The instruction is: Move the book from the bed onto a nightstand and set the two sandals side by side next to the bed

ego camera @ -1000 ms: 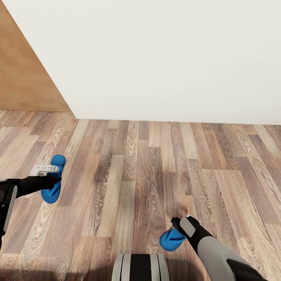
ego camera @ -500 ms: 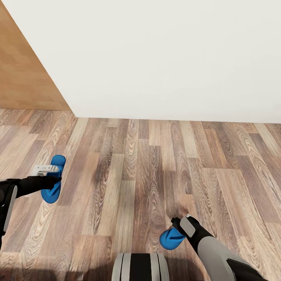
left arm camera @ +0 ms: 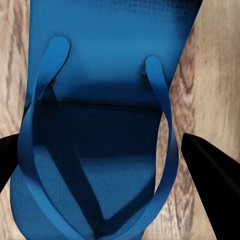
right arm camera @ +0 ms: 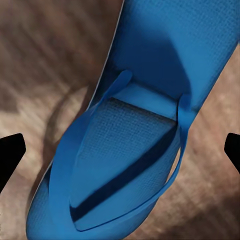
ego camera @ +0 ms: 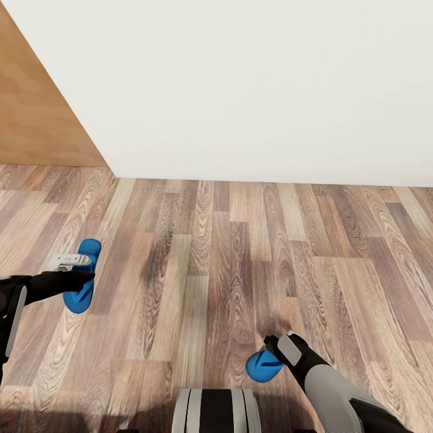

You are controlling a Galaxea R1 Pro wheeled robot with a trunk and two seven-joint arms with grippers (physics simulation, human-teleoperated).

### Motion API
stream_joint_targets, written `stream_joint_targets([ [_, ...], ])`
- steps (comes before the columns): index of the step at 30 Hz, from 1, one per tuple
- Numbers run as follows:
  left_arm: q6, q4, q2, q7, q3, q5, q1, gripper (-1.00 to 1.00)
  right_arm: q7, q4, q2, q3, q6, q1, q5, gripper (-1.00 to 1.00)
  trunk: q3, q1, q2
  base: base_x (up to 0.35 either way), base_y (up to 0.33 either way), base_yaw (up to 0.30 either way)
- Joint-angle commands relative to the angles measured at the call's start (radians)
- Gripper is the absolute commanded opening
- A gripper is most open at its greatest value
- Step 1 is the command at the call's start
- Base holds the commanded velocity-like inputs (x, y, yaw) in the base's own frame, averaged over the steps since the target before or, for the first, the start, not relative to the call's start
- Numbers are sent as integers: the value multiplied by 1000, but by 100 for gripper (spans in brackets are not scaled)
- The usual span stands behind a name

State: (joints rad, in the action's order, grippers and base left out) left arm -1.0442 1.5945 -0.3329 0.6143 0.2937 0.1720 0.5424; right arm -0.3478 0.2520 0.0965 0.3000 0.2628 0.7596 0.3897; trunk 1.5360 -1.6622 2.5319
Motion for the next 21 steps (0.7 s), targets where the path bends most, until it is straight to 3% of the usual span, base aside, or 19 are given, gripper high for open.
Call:
stream_joint_targets([
  [1, -3, 1, 0, 12, 1, 10, 1, -100, -7, 3, 0, 6, 4, 0, 9, 100, 1, 0, 0, 0, 0, 0],
  [21, -3, 1, 0, 12, 1, 10, 1, -100, -7, 4, 5, 21, 4, 0, 9, 100, 1, 0, 0, 0, 0, 0],
])
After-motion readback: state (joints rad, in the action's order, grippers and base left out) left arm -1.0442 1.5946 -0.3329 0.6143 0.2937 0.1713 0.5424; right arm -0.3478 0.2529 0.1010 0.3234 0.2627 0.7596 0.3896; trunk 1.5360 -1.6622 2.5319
